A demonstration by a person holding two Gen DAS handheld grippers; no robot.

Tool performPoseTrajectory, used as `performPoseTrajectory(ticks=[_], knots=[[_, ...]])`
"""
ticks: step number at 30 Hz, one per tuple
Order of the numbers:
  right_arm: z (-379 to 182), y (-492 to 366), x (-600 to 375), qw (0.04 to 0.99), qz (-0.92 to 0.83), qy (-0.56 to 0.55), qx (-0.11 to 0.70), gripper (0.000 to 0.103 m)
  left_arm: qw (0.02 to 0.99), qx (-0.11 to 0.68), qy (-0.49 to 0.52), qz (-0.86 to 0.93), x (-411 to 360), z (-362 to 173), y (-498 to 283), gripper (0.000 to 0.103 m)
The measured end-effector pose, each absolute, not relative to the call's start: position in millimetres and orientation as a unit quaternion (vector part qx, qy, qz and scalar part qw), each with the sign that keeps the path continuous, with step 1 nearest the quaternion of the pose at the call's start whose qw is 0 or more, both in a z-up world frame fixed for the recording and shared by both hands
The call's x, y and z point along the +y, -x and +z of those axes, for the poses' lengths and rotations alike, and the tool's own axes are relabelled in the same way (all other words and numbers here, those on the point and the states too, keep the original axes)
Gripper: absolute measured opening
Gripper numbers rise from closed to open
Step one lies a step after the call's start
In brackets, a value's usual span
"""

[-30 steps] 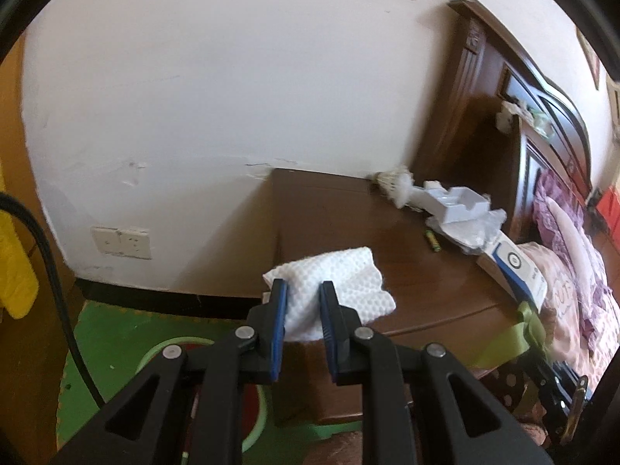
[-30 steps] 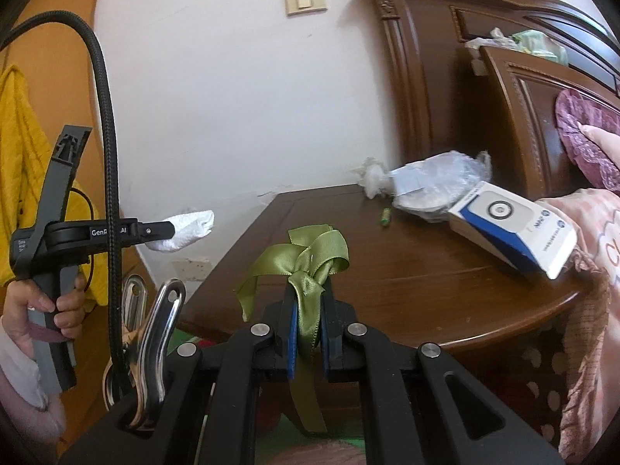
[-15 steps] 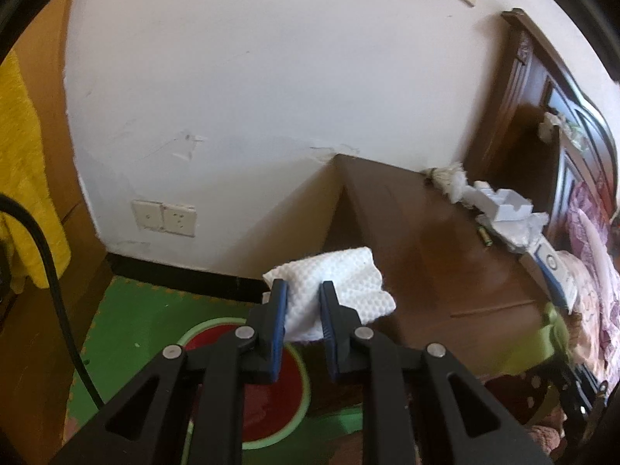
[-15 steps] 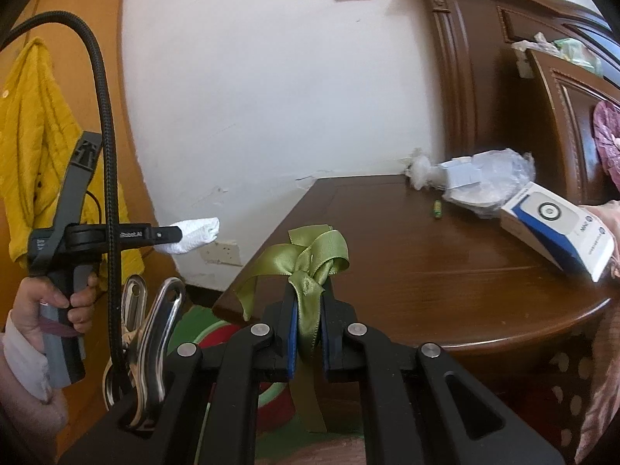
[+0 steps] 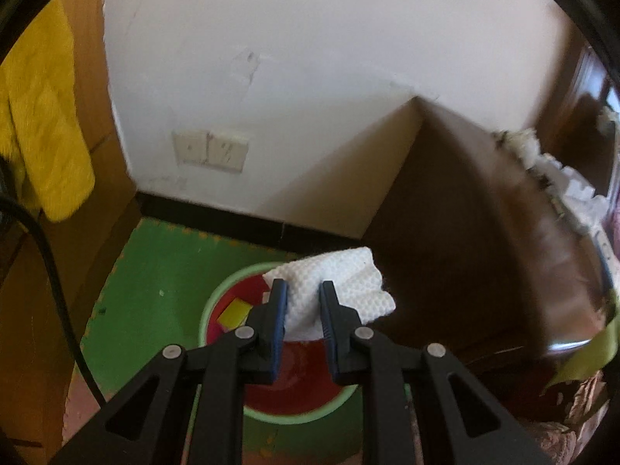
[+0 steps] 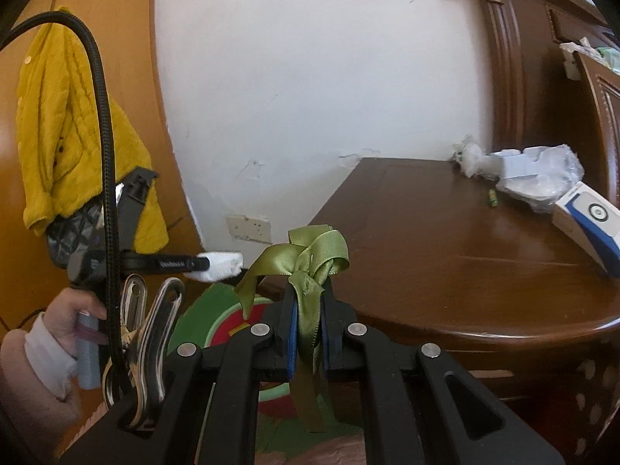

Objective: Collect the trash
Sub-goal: 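Carry the foam pad and green ribbon over the red trash bin with both tools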

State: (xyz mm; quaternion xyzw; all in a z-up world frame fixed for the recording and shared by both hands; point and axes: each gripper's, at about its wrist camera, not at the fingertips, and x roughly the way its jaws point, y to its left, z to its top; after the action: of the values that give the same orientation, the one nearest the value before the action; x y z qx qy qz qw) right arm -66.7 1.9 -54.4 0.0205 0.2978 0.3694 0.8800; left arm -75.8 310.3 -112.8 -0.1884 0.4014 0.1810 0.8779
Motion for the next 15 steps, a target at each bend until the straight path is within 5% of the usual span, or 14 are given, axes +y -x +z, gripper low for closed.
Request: performPoseTrajectory(ticks=[15], knots=[[-67.5, 78.1, 35.1, 0.860, 0.401, 0.009, 0.314, 0.010, 0.819, 0.491, 0.211, 0.210, 333.2, -217.8, 83.0, 0.018]])
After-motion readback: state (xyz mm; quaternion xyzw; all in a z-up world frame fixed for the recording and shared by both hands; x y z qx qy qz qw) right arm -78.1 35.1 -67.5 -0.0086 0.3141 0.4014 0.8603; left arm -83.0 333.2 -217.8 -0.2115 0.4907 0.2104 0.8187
